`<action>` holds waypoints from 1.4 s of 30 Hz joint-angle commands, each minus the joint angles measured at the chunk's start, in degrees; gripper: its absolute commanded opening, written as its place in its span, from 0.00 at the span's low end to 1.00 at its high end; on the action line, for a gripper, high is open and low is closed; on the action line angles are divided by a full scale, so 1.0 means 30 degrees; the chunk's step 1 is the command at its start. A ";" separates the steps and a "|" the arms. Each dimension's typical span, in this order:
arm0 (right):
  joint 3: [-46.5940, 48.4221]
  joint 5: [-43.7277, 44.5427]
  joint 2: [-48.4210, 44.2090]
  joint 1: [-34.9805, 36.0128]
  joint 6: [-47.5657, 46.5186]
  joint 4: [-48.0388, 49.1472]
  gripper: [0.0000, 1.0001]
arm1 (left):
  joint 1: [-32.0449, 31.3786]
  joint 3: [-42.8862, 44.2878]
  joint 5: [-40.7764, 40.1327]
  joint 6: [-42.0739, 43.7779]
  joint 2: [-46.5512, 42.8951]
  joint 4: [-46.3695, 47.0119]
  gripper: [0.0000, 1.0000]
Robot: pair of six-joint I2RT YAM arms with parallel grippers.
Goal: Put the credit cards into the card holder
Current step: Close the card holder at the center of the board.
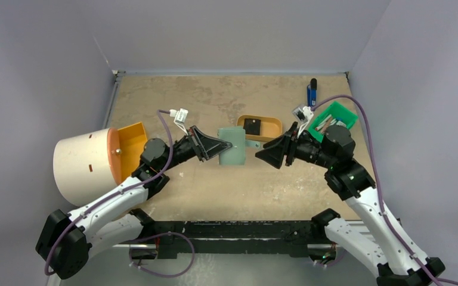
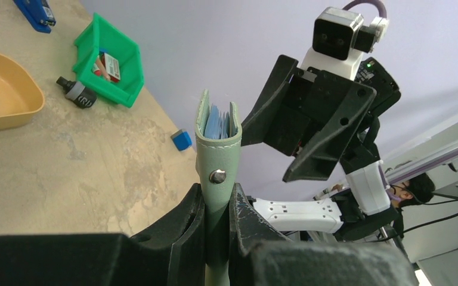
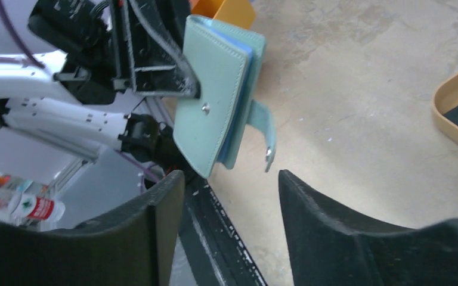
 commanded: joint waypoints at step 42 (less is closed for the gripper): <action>0.3730 0.4749 0.1048 0.0329 0.0386 -0.0556 0.50 | 0.0678 0.3928 -0.2632 0.1023 -0.1371 -0.4572 0.00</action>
